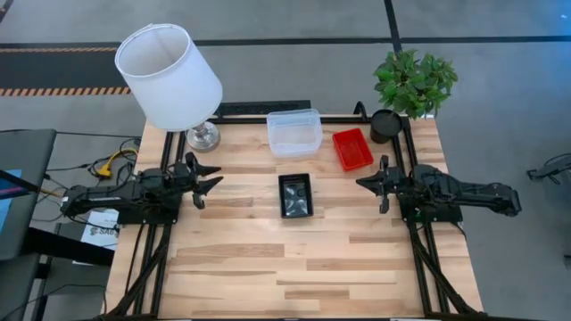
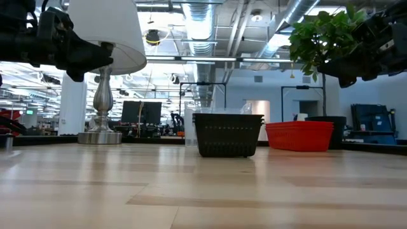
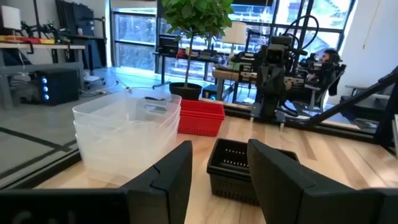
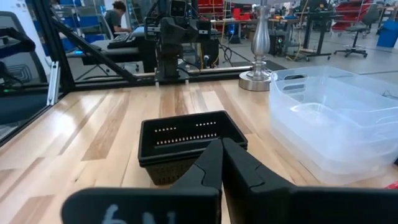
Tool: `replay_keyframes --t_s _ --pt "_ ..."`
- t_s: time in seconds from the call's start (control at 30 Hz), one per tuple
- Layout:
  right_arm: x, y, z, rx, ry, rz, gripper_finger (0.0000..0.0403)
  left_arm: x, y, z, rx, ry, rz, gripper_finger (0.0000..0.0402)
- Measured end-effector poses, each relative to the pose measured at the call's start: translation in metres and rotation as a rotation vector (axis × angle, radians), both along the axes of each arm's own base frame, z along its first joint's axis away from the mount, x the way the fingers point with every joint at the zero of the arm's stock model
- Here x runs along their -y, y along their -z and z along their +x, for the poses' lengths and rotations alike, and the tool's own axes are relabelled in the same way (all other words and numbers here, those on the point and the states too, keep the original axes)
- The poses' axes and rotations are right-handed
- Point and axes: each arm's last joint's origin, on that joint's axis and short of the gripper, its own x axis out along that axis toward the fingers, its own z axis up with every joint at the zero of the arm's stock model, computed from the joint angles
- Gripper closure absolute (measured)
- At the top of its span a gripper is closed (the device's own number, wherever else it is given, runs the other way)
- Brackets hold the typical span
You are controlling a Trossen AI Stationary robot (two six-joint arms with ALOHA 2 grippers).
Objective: Stack baskets by color
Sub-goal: Return to Home Position
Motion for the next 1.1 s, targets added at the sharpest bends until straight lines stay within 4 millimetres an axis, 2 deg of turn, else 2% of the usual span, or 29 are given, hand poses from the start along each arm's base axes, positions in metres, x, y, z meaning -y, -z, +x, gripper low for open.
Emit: replay_keyframes --t_s 1.1 --pt "0.0000 0.0000 0.0001 0.002 0.001 0.000 0.0374 0.0000 0.0005 0.0001 0.000 -0.001 -0.002 0.0258"
